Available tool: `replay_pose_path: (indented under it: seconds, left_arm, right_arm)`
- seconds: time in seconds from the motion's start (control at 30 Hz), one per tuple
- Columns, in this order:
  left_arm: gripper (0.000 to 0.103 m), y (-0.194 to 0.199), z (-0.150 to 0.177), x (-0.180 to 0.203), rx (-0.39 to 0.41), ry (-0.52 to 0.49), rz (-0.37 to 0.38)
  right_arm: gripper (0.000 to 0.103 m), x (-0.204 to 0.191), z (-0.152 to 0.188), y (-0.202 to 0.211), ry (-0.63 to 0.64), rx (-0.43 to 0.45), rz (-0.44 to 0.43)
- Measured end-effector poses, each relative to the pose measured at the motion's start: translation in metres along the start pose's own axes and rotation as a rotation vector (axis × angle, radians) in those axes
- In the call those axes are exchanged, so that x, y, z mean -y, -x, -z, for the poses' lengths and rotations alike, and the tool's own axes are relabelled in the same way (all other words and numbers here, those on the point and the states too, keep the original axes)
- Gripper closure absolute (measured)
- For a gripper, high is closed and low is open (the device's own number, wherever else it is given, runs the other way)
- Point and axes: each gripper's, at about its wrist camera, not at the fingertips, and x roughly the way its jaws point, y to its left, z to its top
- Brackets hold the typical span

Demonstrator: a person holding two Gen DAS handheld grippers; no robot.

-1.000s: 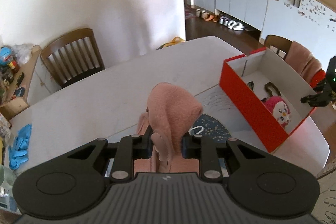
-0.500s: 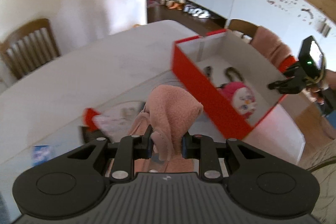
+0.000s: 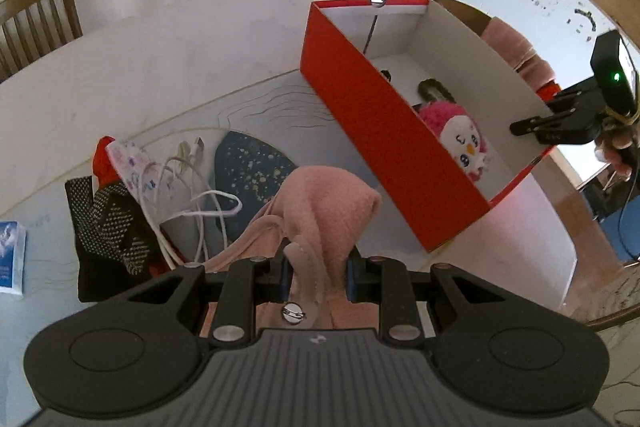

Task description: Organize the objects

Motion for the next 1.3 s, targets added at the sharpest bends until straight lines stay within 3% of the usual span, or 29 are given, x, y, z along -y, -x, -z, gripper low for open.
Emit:
replay_pose_path:
  seconds: [0.33,0.43,0.47,0.5,0.7,0.83,1.0,1.1,1.3]
  left_arm:
    - [0.077,-0.027,-0.016,0.029,-0.002,-0.016,0.080]
    - [0.056,-0.039,-0.015,0.035,-0.033,-0.036,0.027]
    - [0.040,-0.038,-0.014,0.034,-0.029,-0.032,0.019]
    - [0.031,-0.035,-0.012,0.031,-0.018,-0.023,0.021]
    - [0.029,-0.003,-0.003,0.017,0.031,-0.009,-0.003]
    - [0.029,0.016,0.018,0.020,0.018,-0.062,0.084]
    - [0.031,-0.003,0.047,0.023,-0.088,-0.067,0.065]
    - [0.036,-0.016,0.056,0.018,-0.110,-0.011,0.090]
    - [0.036,-0.032,0.058,0.019,-0.103,0.035,0.098]
  right_arm:
    - [0.091,0.000,-0.001,-0.002,0.005,0.001,0.000]
    - [0.091,0.000,-0.001,-0.002,0.005,0.003,-0.001]
    - [0.091,0.000,-0.001,-0.002,0.005,0.004,-0.001]
    - [0.091,0.000,-0.001,-0.002,0.004,0.005,-0.002]
    - [0.091,0.000,0.000,0.000,0.004,0.014,-0.006]
    - [0.091,0.000,0.000,0.000,0.004,0.018,-0.008]
    - [0.091,0.000,0.001,0.001,0.008,0.021,-0.007]
    - [0.091,0.000,0.001,0.002,0.008,0.021,-0.006]
    - [0.090,0.000,0.002,0.003,0.008,0.021,-0.007]
